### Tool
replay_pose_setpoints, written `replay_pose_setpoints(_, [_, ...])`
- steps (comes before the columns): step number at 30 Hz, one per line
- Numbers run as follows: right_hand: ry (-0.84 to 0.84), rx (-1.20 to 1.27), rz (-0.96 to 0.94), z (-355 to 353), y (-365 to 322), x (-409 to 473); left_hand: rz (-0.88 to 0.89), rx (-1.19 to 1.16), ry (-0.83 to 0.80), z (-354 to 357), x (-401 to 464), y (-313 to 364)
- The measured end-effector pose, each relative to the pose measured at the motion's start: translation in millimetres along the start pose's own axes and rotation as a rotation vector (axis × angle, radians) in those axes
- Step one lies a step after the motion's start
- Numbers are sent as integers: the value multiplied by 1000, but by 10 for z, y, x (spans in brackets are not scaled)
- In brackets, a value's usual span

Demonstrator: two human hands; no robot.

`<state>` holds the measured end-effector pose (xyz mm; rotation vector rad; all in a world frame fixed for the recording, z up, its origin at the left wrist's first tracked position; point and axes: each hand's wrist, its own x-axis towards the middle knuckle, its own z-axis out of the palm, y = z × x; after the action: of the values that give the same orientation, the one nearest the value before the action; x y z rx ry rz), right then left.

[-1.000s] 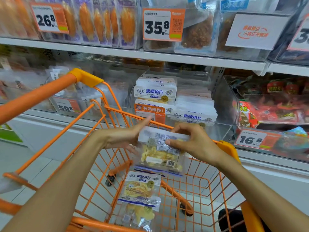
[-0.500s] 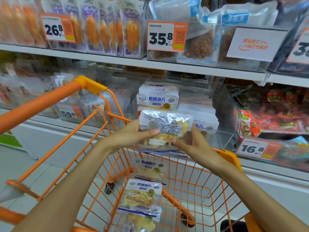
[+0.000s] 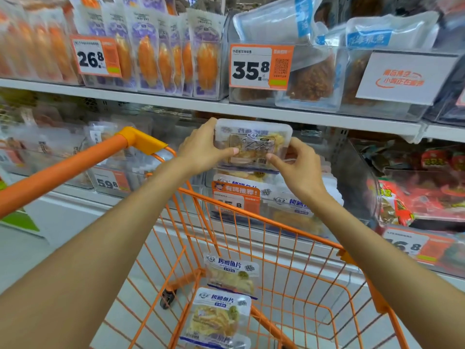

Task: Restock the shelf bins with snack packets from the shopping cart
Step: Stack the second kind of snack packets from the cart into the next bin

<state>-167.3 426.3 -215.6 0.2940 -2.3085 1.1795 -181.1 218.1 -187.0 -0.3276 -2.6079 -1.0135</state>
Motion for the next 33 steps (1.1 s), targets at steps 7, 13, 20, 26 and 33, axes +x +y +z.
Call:
replay_pose_setpoints(7, [71,-183,9,152,116,-98,20,207,37,59,-120,-76])
replay_pose_setpoints(13, [-22,-85,61,82,85,-58,19,260,218,100,-127,-22])
replay_pose_setpoints(20, [-58,49,155,5,99,-50,-36,242,238,112,-193,-11])
replay_pose_setpoints(26, [-66,136,171,-46,41,-31,-67,127,269,48,-192,54])
replay_pose_setpoints(33, [-33,476,182,-185,-101,-103,9,-415,34,43,-358,156])
